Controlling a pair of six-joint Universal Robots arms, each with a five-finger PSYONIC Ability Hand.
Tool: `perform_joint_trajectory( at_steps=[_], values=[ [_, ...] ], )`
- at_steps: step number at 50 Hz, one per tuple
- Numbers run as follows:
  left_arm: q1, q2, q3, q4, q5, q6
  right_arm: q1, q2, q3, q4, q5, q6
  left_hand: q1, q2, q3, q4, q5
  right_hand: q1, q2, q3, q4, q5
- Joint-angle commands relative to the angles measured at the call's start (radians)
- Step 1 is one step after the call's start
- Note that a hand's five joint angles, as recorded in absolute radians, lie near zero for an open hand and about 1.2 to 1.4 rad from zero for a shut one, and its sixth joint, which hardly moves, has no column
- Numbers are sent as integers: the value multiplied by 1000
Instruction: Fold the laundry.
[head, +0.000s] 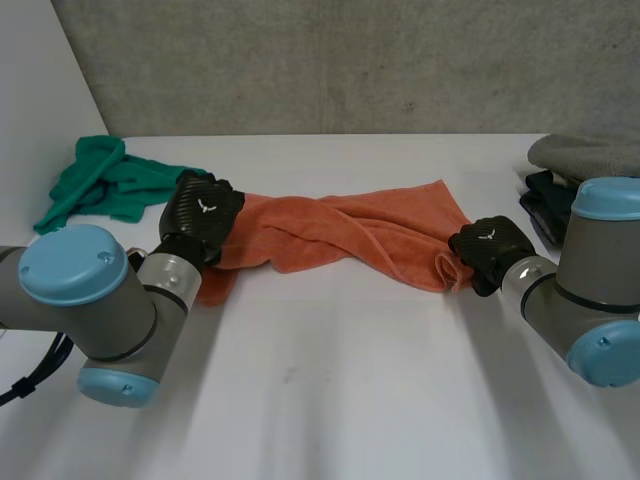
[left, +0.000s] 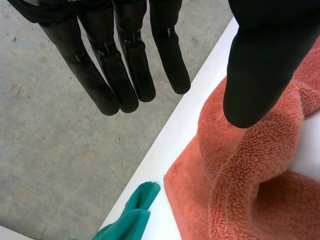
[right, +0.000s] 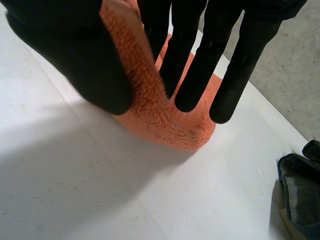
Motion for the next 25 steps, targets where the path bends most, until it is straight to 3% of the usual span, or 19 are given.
perform_joint_trajectory(
  at_steps=[1,4,7,9,10,11,17,25],
  values=[
    [10,4,0,2,3,1,9,6,-21,45,4,26,101,108,107,112,116,-248,-233,-234,-244,-252],
    [13,15,2,0,1,-6,15,30,-43,62,6,23,95,102,102,106,111,-445,-430,-431,-441,-449],
    [16,27,5,0,1,-19,23,70,-77,72,19,24,81,87,87,91,96,-461,-445,-447,-457,-465],
    [18,34,5,0,1,-25,26,84,-92,75,32,26,69,76,75,80,84,-330,-314,-316,-326,-333],
    [18,35,6,0,1,-28,26,87,-97,76,38,27,54,61,61,65,70,-157,-142,-143,-153,-161],
    [18,40,6,0,1,-34,26,89,-103,70,52,32,25,32,31,36,40,315,331,329,319,312],
    [26,55,38,-6,6,-68,37,18,-112,64,38,46,-131,-124,-124,-120,-115,350,366,364,354,346],
    [38,29,212,-110,35,-148,90,-207,-135,113,-39,47,-403,-397,-397,-393,-388,350,366,364,354,346]
  ],
)
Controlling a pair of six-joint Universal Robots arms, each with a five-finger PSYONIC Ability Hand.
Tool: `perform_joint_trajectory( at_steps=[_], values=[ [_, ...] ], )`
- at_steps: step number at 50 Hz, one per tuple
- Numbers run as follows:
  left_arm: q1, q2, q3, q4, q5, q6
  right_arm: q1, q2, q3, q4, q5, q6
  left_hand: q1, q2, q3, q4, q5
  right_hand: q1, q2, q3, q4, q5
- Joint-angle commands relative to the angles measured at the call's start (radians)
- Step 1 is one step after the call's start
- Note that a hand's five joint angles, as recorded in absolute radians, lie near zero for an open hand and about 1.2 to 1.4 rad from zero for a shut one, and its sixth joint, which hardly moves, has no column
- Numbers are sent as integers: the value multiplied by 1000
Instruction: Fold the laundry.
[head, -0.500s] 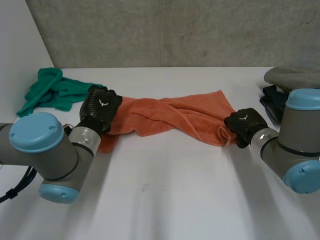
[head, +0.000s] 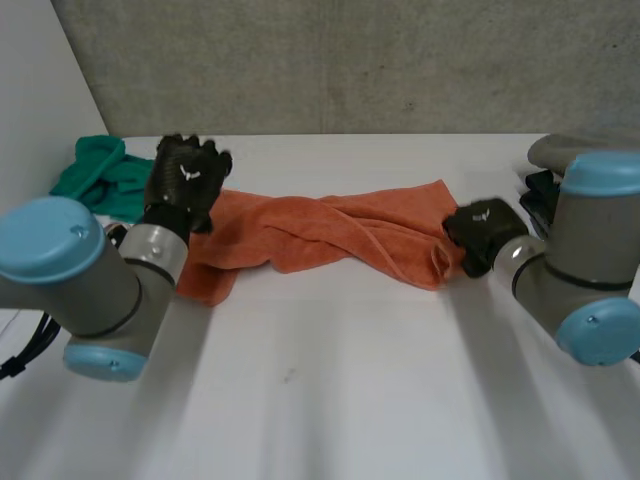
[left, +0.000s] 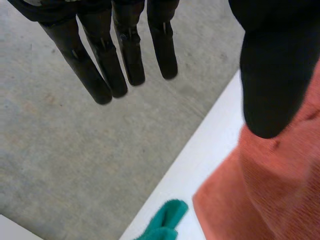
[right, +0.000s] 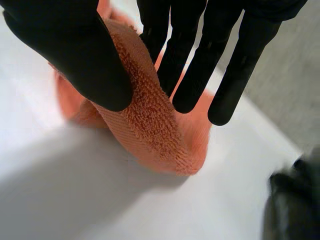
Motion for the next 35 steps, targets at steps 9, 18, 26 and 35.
perform_joint_trajectory(
  at_steps=[9,18,26,35],
  values=[
    [-3,-218,568,-496,127,-164,128,-450,-131,104,-184,88,-373,-375,-379,-376,-367,263,215,210,201,243],
    [-50,-445,855,-817,169,-173,153,-525,-230,116,-202,202,-373,-375,-379,-376,-367,263,215,210,201,243],
    [-122,-497,886,-872,222,-173,149,-536,-240,124,-212,282,517,515,510,514,523,263,215,210,201,243],
    [-101,-361,895,-658,-109,-164,38,-382,-253,99,-172,276,849,847,842,846,855,263,215,210,201,243]
  ],
)
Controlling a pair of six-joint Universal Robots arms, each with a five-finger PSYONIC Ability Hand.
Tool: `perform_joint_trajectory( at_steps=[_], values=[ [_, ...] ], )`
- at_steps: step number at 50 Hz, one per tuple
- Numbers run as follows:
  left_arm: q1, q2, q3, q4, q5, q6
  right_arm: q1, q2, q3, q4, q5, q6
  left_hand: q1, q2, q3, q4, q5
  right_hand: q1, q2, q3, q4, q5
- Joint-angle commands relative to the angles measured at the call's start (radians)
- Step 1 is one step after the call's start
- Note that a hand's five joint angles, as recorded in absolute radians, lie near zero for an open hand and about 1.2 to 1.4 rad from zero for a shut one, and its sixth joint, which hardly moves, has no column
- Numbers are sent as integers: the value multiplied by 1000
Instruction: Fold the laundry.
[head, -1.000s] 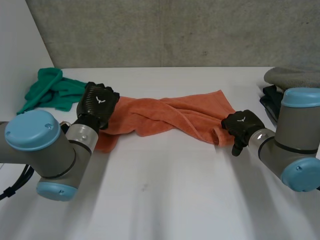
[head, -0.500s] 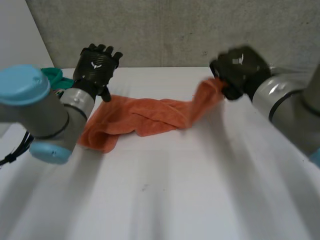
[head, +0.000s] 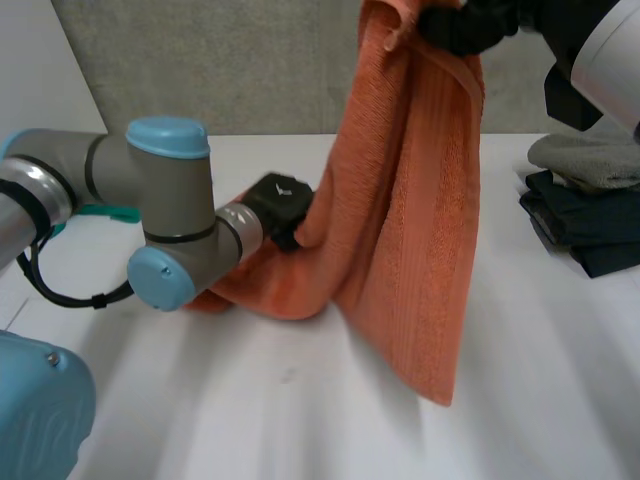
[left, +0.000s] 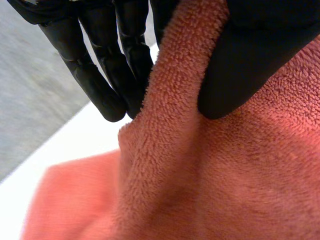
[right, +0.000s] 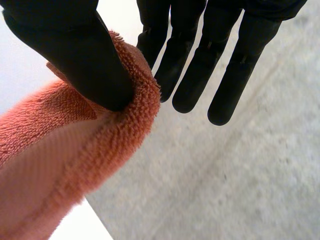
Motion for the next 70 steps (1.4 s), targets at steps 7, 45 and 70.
perform_joint_trajectory(
  at_steps=[7,45,70],
  values=[
    [58,273,-5,455,-368,64,-116,320,-195,-59,212,-52,224,209,225,210,256,263,215,209,198,243],
    [-1,408,-611,58,-433,-35,-128,517,312,-177,180,-287,-998,-1013,-997,-1012,-965,263,215,209,198,243],
    [417,427,-757,-20,-164,86,-135,506,346,-189,181,-309,-839,-854,-838,-852,-806,263,215,209,198,243]
  ],
)
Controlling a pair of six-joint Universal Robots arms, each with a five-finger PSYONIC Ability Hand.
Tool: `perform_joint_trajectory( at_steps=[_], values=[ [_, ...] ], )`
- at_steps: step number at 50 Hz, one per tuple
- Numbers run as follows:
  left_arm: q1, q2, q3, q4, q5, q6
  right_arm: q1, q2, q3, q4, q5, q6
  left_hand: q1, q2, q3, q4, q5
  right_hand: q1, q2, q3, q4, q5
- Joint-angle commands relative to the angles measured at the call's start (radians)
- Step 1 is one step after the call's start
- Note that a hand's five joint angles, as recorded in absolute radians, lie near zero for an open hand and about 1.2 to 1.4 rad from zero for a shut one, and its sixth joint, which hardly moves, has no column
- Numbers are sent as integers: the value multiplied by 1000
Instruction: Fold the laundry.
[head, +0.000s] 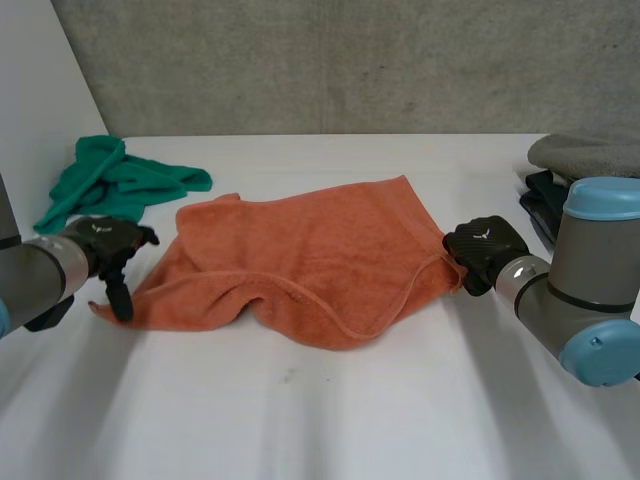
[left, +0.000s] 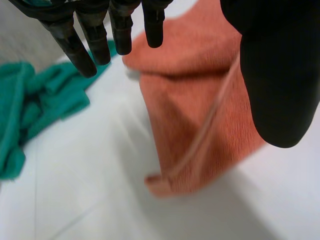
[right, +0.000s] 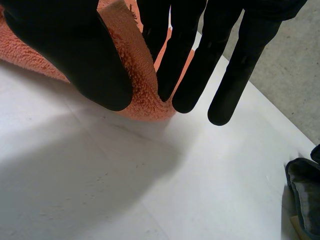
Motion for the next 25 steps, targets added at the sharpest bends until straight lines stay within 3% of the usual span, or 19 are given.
perform_joint_trajectory(
  at_steps=[1,5,6,8,13,17,25],
  values=[
    [18,-100,-19,41,-46,32,6,-12,6,4,1,-7,171,146,156,151,141,263,215,206,198,243],
    [12,-152,-18,123,-64,36,3,-27,9,6,-2,-2,505,480,490,485,475,263,215,206,198,243],
    [3,-164,-16,146,-58,38,1,-37,12,10,0,-2,835,810,820,815,805,263,215,206,198,243],
    [-6,-165,-13,160,-51,40,-2,-50,17,17,1,-2,1197,1172,1182,1177,1167,263,215,206,198,243],
    [-28,-106,-16,131,-60,36,-46,-139,26,67,-4,-6,1199,1174,1184,1179,1169,263,215,206,198,243],
    [-22,57,-33,59,-77,38,-105,-244,14,156,-22,-47,1199,1174,1184,1179,1169,263,215,206,198,243],
    [21,438,27,-127,-68,82,-198,-443,-130,481,-33,-277,1199,1174,1184,1179,1169,263,215,206,198,243]
  ],
)
